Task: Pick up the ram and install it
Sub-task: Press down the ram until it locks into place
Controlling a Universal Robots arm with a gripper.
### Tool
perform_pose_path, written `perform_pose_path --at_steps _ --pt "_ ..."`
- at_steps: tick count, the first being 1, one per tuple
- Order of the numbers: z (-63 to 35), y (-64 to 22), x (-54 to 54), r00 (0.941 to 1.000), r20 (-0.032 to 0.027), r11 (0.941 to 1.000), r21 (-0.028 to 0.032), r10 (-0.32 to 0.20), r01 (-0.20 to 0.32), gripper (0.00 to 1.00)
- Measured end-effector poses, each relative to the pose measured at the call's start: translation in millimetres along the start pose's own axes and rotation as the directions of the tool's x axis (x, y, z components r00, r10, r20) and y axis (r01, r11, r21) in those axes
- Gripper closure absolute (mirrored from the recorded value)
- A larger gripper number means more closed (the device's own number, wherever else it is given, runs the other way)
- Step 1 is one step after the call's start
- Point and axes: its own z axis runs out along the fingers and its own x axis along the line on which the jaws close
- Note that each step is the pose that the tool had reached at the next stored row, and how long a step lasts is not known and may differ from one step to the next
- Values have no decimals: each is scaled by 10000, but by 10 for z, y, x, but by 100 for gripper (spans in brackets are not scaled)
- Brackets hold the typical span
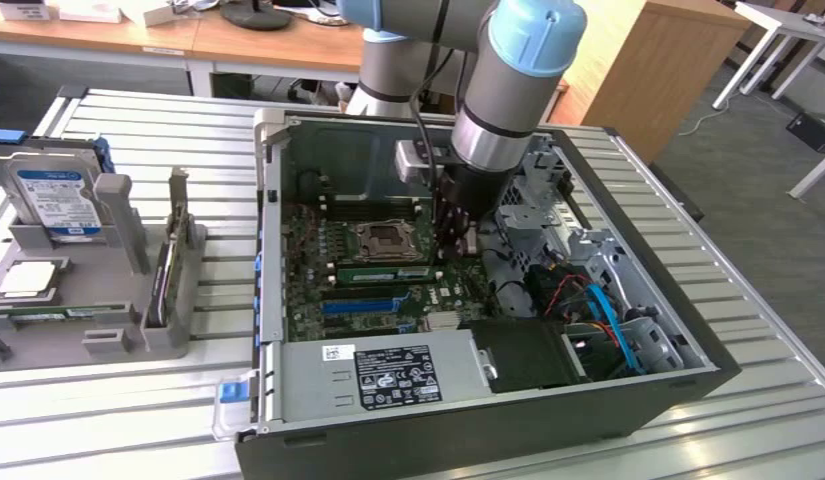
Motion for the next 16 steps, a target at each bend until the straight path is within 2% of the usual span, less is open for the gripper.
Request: perform_pose_path --at_steps 16 --pt "125 -4 2 10000 -5 10000 0 -2 2 89"
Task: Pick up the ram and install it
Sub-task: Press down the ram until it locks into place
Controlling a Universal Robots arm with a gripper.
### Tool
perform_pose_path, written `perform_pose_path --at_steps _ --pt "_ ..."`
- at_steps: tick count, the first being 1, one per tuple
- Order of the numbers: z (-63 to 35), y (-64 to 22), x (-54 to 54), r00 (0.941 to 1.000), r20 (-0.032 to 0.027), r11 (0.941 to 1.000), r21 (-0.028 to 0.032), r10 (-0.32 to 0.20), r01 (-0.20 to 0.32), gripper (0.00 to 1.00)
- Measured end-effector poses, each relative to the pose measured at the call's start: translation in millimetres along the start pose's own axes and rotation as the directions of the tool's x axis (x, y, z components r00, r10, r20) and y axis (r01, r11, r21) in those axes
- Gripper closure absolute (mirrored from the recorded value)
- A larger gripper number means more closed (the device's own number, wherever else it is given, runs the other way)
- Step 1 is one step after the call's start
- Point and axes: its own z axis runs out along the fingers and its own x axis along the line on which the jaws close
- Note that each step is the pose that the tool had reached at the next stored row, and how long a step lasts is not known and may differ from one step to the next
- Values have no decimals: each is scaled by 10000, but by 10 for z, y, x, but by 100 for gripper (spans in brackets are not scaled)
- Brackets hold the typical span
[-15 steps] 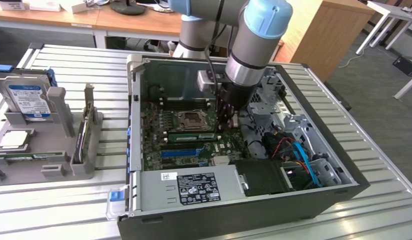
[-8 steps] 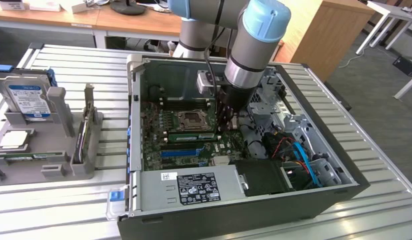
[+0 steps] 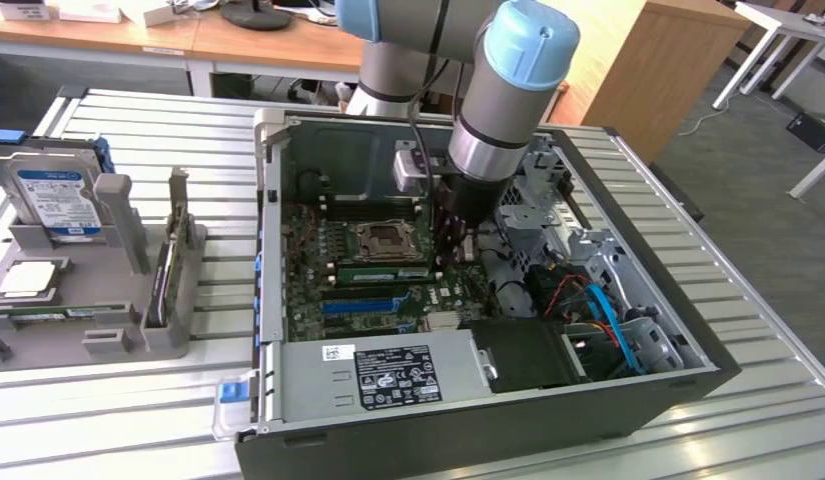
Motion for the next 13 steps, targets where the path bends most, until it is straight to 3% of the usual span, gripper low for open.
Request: perform_pose_path --at_steps 13 --pt "18 0 0 10000 6 10000 0 1 -1 89"
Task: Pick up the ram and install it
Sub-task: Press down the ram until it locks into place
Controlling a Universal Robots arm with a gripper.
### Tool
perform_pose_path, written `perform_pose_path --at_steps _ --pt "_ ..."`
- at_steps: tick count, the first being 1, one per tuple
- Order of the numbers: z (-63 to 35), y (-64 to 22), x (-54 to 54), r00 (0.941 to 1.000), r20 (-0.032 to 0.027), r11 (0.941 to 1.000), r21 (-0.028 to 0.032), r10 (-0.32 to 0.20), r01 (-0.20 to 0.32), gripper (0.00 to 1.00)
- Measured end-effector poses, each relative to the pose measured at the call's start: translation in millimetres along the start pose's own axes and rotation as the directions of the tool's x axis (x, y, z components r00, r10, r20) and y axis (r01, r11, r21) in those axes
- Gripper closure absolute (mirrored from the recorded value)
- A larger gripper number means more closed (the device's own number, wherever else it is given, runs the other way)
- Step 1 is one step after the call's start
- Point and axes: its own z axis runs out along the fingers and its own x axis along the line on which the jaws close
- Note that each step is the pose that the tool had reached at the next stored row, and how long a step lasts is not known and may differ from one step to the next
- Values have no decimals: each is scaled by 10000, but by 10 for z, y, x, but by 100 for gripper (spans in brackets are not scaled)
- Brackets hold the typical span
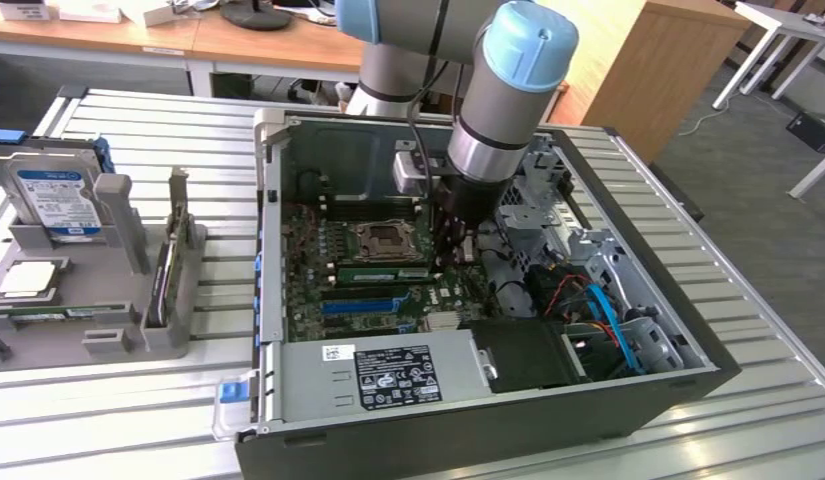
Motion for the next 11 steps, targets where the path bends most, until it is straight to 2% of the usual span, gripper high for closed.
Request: perform_pose_path --at_steps 4,5,8,11 --pt "-12 0 -1 10000 8 10000 1 0 0 89" --pt "-28 1 -3 10000 19 10000 1 0 0 89" --pt "-105 3 -2 10000 1 10000 0 1 -1 89" --pt "-134 4 -2 10000 0 10000 0 0 0 89"
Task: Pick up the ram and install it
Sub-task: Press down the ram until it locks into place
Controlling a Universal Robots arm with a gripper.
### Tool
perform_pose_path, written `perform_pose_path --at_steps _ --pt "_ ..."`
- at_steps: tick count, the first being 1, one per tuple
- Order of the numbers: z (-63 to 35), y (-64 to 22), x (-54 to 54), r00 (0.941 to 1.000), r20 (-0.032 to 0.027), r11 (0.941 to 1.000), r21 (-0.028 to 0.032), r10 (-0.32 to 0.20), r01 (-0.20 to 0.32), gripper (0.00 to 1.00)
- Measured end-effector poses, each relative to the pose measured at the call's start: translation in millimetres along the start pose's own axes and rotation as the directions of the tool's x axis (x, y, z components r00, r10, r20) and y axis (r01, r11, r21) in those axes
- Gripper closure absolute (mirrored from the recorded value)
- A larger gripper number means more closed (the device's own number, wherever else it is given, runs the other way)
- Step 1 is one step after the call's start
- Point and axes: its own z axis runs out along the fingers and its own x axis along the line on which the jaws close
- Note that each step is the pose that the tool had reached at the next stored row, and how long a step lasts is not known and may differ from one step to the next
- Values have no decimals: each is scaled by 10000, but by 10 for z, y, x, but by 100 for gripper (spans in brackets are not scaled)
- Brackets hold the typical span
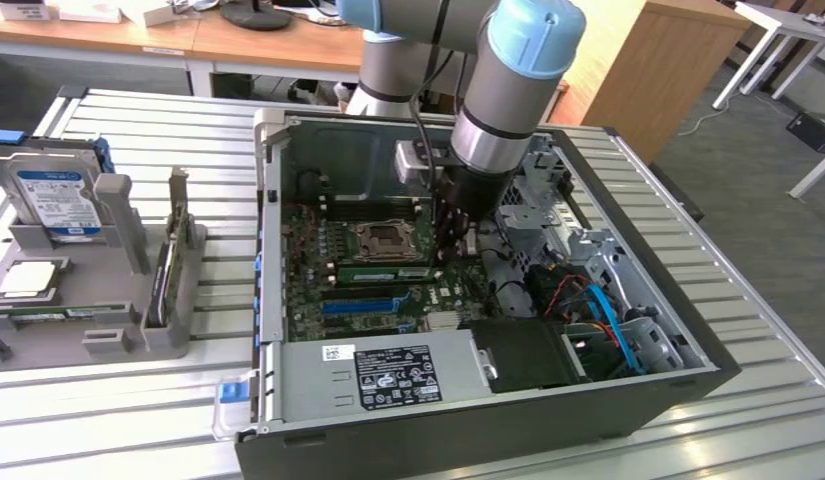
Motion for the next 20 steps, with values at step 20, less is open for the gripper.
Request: perform_pose_path --at_steps 20 --pt "16 530 -2 10000 -1 10000 65 -2 2 89"
